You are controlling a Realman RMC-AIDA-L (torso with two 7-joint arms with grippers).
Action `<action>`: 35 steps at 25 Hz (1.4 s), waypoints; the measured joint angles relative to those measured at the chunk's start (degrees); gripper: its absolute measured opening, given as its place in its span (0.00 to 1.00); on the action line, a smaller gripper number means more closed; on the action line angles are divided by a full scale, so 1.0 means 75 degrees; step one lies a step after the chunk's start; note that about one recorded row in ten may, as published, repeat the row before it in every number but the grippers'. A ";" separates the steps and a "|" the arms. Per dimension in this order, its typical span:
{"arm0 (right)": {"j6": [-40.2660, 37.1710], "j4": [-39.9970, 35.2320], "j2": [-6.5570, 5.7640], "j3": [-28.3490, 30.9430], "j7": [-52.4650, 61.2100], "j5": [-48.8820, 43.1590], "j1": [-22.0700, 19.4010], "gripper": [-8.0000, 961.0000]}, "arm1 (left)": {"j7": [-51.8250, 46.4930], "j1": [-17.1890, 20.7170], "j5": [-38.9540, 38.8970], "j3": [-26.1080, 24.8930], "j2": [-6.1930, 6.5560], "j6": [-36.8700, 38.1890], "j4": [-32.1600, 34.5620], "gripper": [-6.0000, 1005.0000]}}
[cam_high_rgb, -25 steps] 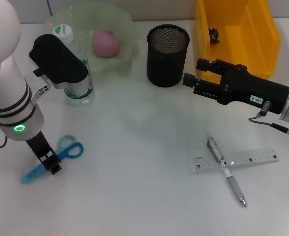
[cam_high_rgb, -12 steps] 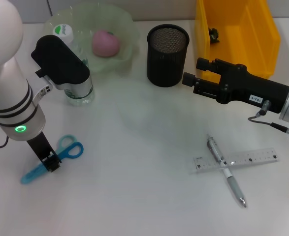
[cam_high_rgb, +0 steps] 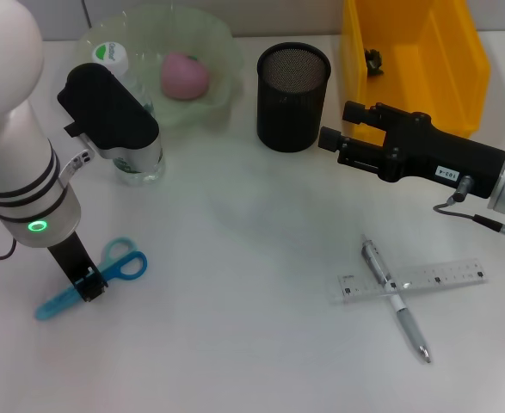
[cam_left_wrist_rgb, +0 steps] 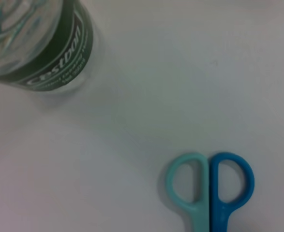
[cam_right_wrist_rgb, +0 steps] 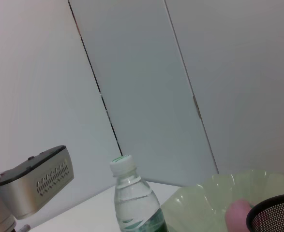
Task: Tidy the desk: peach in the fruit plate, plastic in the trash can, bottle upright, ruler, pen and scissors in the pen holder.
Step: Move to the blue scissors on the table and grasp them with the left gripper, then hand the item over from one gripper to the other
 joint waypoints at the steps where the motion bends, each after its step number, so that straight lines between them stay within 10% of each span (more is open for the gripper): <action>1: 0.0000 0.0000 0.0001 0.0000 0.0000 0.0000 0.0000 0.75 | 0.0012 -0.0008 -0.0003 0.0000 0.0000 -0.0006 -0.0025 0.28; 25: 0.0051 0.0045 -0.0002 0.0000 -0.0003 0.0499 -0.0082 0.75 | 0.0005 -0.0011 0.0060 -0.0070 0.0000 -0.0097 0.0163 0.24; 35: 0.0227 0.0105 -0.0008 0.0485 -0.0043 0.0610 -0.0219 0.75 | -0.0091 0.0508 0.0062 -0.0302 0.0048 -0.0063 0.1949 0.24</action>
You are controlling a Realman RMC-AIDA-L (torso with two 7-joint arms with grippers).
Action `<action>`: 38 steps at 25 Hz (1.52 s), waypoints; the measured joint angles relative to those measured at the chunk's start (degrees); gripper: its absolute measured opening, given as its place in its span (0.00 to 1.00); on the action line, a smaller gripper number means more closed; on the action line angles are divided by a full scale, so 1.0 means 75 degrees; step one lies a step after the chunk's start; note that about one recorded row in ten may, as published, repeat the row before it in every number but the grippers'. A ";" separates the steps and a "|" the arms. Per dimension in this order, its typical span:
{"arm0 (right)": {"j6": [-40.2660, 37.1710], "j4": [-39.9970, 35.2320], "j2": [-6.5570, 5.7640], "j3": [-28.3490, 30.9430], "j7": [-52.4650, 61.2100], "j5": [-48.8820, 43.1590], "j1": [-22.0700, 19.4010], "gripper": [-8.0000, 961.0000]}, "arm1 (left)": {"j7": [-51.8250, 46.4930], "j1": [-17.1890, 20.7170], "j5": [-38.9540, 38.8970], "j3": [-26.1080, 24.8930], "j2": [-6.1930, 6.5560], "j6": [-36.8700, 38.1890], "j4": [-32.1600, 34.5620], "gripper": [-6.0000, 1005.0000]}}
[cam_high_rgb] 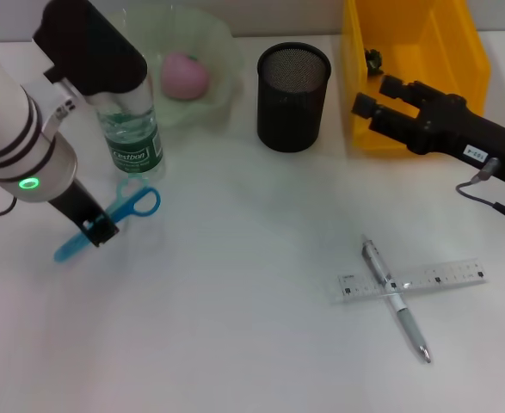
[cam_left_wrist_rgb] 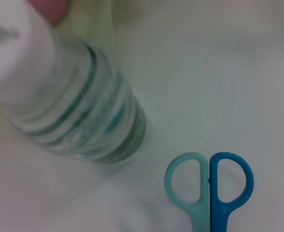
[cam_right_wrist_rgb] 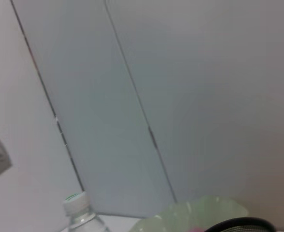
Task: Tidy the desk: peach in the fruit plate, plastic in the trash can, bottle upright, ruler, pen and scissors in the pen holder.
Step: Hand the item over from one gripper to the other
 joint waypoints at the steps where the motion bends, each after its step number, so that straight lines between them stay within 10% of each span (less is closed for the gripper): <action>1: 0.0002 0.0007 0.0000 0.0079 -0.0015 0.0001 -0.0036 0.75 | -0.0008 0.0055 -0.0006 -0.0005 0.0000 0.0000 0.0161 0.24; 25: -0.0035 0.0201 0.0009 0.0511 -0.0225 0.0002 -0.0555 0.75 | 0.0385 0.0835 -0.2213 -0.0587 0.0017 -0.1865 0.2708 0.24; 38: -0.0014 0.0252 0.0000 0.0511 -0.0307 -0.0001 -0.0522 0.75 | 0.2321 0.1310 -0.5190 -0.0729 0.0025 -0.4046 0.2147 0.24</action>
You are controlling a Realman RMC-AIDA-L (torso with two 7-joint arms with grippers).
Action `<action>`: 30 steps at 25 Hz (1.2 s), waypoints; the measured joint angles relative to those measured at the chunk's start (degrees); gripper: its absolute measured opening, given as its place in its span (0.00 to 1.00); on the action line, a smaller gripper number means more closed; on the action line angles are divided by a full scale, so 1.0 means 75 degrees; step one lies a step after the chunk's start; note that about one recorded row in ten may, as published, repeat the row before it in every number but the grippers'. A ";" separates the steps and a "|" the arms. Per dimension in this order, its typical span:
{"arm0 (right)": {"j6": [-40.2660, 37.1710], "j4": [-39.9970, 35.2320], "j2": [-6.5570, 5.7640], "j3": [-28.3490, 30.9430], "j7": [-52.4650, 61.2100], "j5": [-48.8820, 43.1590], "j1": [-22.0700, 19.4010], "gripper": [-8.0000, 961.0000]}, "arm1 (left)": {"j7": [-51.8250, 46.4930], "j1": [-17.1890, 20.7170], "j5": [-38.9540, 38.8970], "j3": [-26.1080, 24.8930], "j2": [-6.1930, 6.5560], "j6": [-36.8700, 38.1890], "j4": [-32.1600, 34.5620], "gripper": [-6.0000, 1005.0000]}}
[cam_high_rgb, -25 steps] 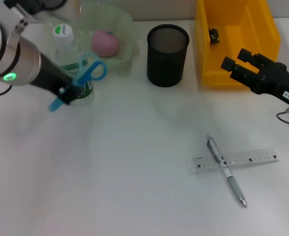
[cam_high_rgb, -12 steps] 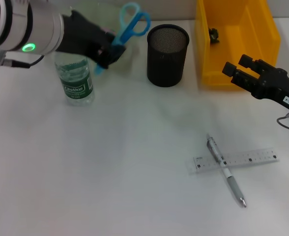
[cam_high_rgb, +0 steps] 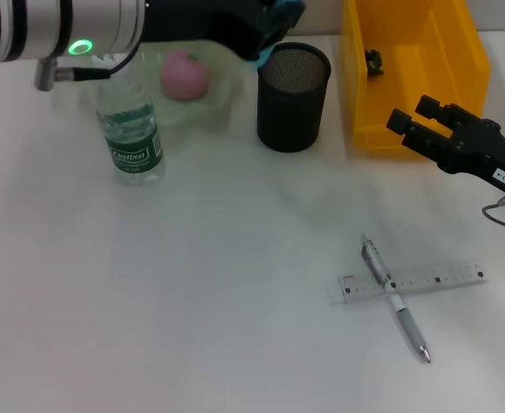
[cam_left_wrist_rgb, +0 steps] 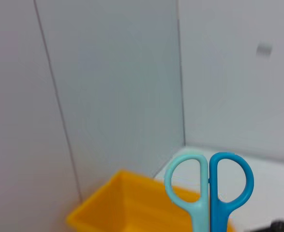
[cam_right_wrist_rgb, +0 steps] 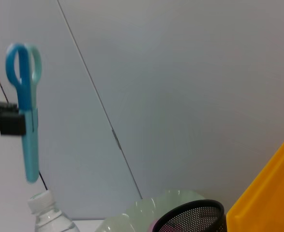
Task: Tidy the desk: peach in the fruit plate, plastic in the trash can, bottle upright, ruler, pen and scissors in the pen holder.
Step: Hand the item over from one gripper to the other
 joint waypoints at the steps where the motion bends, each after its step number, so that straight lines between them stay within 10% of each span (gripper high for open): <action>1: 0.0000 0.0000 -0.0001 0.0001 0.0000 0.0000 -0.0011 0.75 | 0.0197 0.0017 -0.0251 -0.0001 0.0001 -0.0144 -0.0146 0.24; 12: -0.0033 0.0136 -0.0003 -0.0073 -0.0002 -0.0027 -0.0018 0.75 | 0.3368 -0.0244 -0.3646 0.0065 -0.0032 -0.1651 -0.2911 0.24; 30: -0.0067 0.0337 0.0008 -0.0106 -0.0002 -0.0059 -0.0038 0.75 | 0.8214 -0.1197 -0.8411 0.0115 -0.0065 -0.1448 -0.6904 0.24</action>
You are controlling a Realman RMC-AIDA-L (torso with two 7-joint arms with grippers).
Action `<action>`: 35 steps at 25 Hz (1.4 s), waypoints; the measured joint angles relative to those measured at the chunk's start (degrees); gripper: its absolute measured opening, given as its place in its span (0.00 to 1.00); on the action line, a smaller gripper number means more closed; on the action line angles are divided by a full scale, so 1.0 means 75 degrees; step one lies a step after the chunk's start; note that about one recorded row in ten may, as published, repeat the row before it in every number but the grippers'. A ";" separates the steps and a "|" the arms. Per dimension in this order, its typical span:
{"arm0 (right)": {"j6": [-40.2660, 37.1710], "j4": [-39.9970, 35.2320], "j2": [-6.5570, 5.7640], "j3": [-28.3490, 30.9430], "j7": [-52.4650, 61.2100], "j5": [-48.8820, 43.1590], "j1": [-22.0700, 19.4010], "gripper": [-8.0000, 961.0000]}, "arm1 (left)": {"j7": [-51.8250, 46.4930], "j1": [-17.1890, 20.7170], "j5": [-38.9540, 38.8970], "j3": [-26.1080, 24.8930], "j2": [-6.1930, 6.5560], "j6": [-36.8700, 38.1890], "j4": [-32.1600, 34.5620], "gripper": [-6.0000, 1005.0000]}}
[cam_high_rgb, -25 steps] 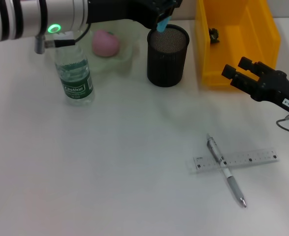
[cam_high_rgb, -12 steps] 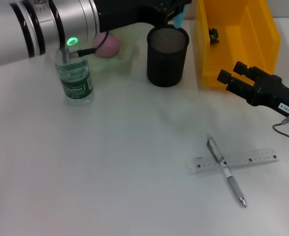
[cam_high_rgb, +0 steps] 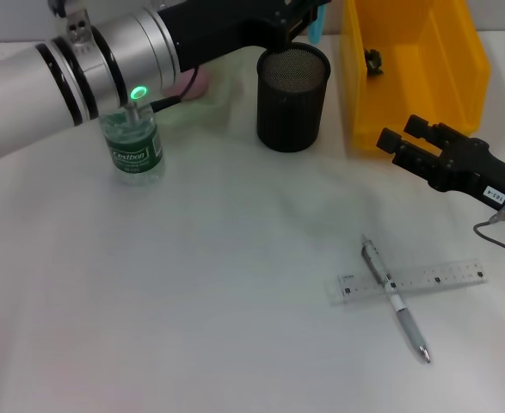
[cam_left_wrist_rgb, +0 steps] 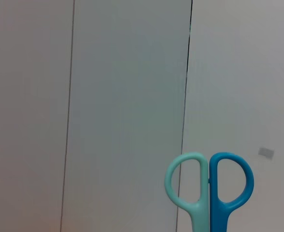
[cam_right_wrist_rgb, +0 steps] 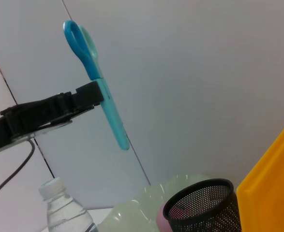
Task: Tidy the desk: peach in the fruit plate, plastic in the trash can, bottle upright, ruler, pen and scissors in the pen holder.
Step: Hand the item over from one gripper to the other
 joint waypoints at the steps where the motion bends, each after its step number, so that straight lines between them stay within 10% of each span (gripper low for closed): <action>1: -0.0006 0.0005 0.0000 0.0000 0.0000 0.0000 0.0005 0.75 | 0.0280 -0.0097 -0.0258 0.0000 0.0000 0.0153 -0.0279 0.24; 35: -0.3010 -0.2483 -0.0445 -0.0166 0.2315 -0.2149 0.0943 0.75 | -0.0037 0.1046 0.0387 -0.0222 0.0261 0.4099 -0.0687 0.24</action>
